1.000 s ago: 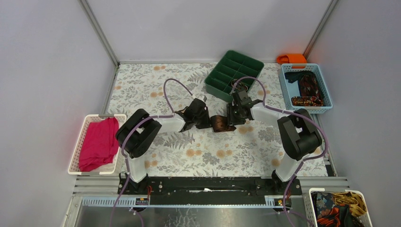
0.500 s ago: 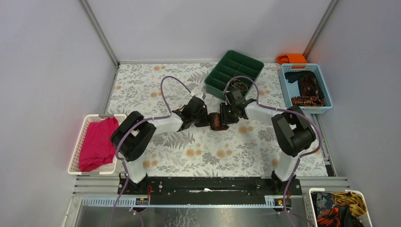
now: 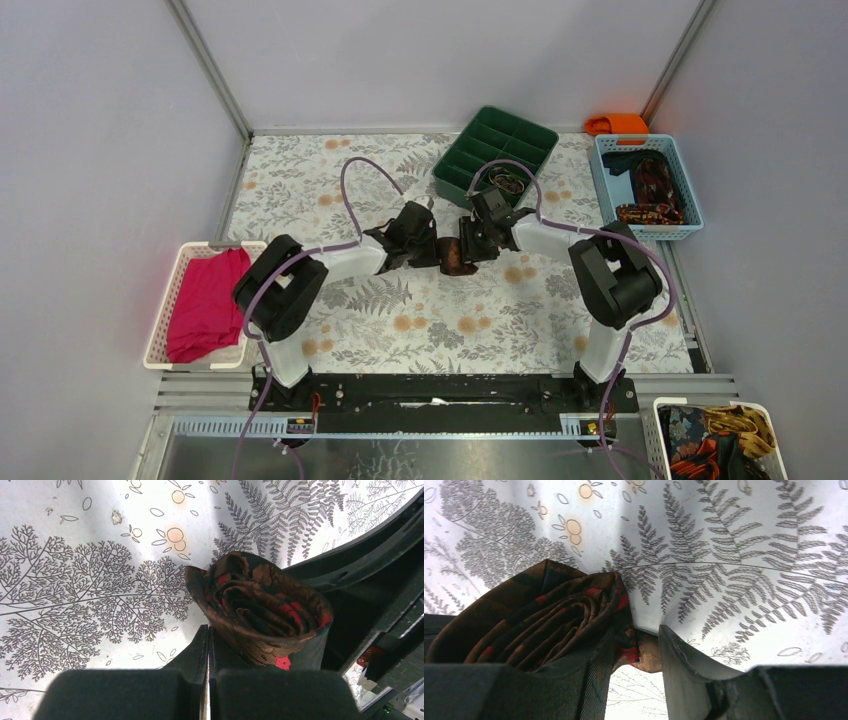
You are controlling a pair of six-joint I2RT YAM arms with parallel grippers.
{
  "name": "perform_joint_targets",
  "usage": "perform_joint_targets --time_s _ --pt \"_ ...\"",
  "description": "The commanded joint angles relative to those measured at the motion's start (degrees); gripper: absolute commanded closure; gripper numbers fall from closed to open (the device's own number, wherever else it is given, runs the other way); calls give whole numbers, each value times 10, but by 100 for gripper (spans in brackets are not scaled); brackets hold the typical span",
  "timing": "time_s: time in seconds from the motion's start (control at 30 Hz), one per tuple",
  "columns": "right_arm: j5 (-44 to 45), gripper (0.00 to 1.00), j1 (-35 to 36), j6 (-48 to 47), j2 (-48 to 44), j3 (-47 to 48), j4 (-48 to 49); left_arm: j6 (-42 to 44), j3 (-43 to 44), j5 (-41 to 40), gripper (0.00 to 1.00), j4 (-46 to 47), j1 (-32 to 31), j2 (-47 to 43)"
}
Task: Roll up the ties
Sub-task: Roll the tie at the center of the board.
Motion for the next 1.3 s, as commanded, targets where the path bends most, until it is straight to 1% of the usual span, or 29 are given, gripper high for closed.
perform_joint_targets --time_s 0.0,0.07,0.17,0.27,0.4,0.53,0.6,0.77,0.83,1.0,1.13,1.2,1.27 --pt "-114 55 6 20 42 -32 0 14 41 9 100 4 -5 -10" --pt "-153 56 2 25 53 -35 19 21 54 7 100 -19 -6 -9" --pt "-177 61 2 23 72 -28 21 29 65 -10 100 -46 -6 -7" --pt "-183 62 2 26 86 -25 19 40 68 -16 100 -58 -6 -3" --pt "-117 60 0 25 81 -21 -10 55 94 -14 100 -83 -6 28" --pt "-57 53 -1 32 73 -18 -32 53 104 -19 100 -91 -7 46" --pt "-43 52 -3 36 72 -19 -34 52 105 -31 100 -96 -7 42" --pt "34 53 -4 42 47 -24 -51 61 117 -49 100 -121 -9 35" --pt "84 52 -4 47 33 -25 -65 62 118 -49 100 -125 -10 33" --pt "129 45 -10 53 5 -37 -72 65 128 -68 100 -135 -14 38" --pt "127 44 -19 52 -6 -44 -76 69 136 -72 100 -146 -18 45" --pt "166 44 -20 53 -17 -46 -89 70 142 -81 100 -154 -20 46" --pt "184 47 -25 47 -28 -51 -98 72 148 -87 100 -162 -22 48"
